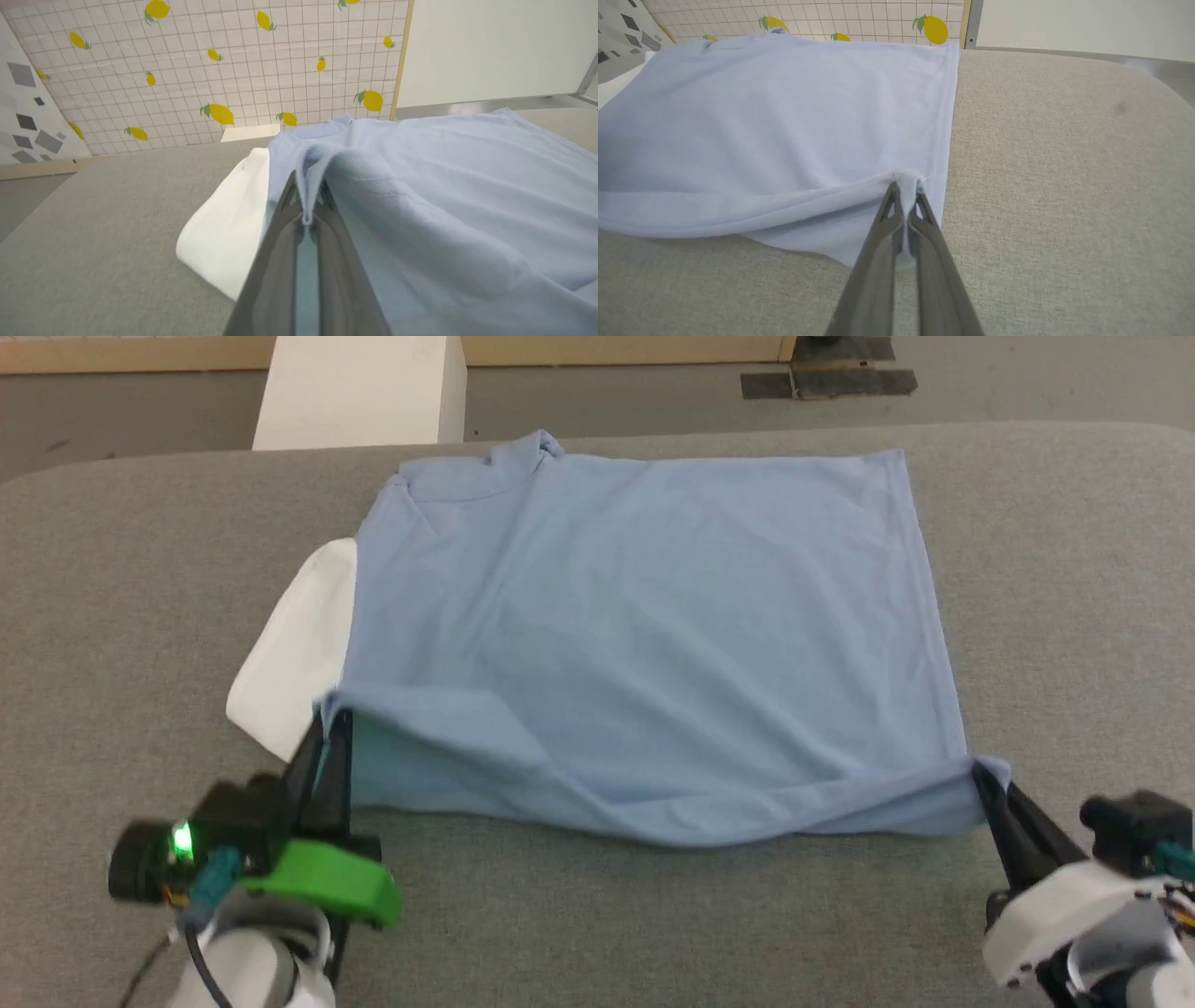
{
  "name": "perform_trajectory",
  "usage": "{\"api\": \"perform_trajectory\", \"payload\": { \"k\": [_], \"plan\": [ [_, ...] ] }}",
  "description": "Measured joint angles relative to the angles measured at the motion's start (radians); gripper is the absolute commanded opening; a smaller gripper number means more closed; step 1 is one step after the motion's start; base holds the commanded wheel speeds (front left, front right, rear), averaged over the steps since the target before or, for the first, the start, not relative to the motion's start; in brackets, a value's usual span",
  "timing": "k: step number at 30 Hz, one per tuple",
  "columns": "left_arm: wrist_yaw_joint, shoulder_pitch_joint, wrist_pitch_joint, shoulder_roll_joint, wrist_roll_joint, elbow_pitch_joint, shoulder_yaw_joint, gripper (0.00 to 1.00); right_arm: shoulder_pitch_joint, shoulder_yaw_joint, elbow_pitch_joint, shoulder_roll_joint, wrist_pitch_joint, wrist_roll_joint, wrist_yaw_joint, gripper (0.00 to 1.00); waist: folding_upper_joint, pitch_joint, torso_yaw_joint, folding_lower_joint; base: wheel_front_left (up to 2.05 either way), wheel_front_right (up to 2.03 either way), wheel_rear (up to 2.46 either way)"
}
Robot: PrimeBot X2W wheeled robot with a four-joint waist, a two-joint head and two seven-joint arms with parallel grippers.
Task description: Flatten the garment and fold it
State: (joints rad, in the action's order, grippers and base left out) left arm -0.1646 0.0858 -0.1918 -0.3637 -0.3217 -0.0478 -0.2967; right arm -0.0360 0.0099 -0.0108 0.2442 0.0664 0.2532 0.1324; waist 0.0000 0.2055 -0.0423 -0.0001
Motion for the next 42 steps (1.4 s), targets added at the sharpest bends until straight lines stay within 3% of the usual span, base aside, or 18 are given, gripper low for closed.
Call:
{"api": "perform_trajectory", "payload": {
  "k": [13, 23, 29, 30, 31, 35, 42],
  "plan": [
    [0.072, 0.320, 0.194, -0.083, -0.016, 0.132, 0.038, 0.00, 0.298, 0.119, -0.067, 0.126, 0.179, 0.052, 0.000, 0.00, 0.0000, 0.104, -0.027, 0.0000, 0.00, 0.00, 0.00],
    [0.116, 0.364, 0.467, -0.094, -0.126, 0.303, 0.030, 0.00, 0.467, 0.180, -0.208, 0.161, 0.389, 0.190, 0.000, 0.00, 0.0000, 0.197, -0.039, 0.0002, 0.00, 0.00, 0.00],
    [0.144, 0.383, 0.595, -0.103, -0.224, 0.311, 0.050, 0.00, 0.537, 0.184, -0.251, 0.177, 0.544, 0.266, 0.000, 0.00, 0.0000, 0.222, -0.033, 0.0002, 0.00, 0.00, 0.00],
    [0.135, 0.383, 0.608, -0.099, -0.232, 0.305, 0.056, 0.24, 0.544, 0.178, -0.255, 0.176, 0.561, 0.275, 0.000, 0.47, 0.0000, 0.221, -0.031, 0.0002, 0.00, 0.00, 0.00],
    [0.123, 0.381, 0.610, -0.090, -0.243, 0.299, 0.063, 1.00, 0.546, 0.172, -0.258, 0.175, 0.569, 0.277, 0.000, 1.00, 0.0000, 0.217, -0.028, 0.0002, 0.00, 0.00, 0.00],
    [0.078, 0.341, 0.525, -0.068, -0.241, 0.262, 0.086, 1.00, 0.541, 0.142, -0.246, 0.154, 0.525, 0.277, 0.000, 1.00, 0.0000, 0.197, -0.021, 0.0002, 0.00, 0.00, 0.00],
    [-0.014, 0.201, 0.235, -0.005, -0.191, 0.166, 0.143, 1.00, 0.401, 0.041, -0.150, 0.063, 0.242, 0.239, 0.000, 1.00, 0.0000, 0.133, -0.010, 0.0002, 0.00, 0.00, 0.00]
  ]
}}
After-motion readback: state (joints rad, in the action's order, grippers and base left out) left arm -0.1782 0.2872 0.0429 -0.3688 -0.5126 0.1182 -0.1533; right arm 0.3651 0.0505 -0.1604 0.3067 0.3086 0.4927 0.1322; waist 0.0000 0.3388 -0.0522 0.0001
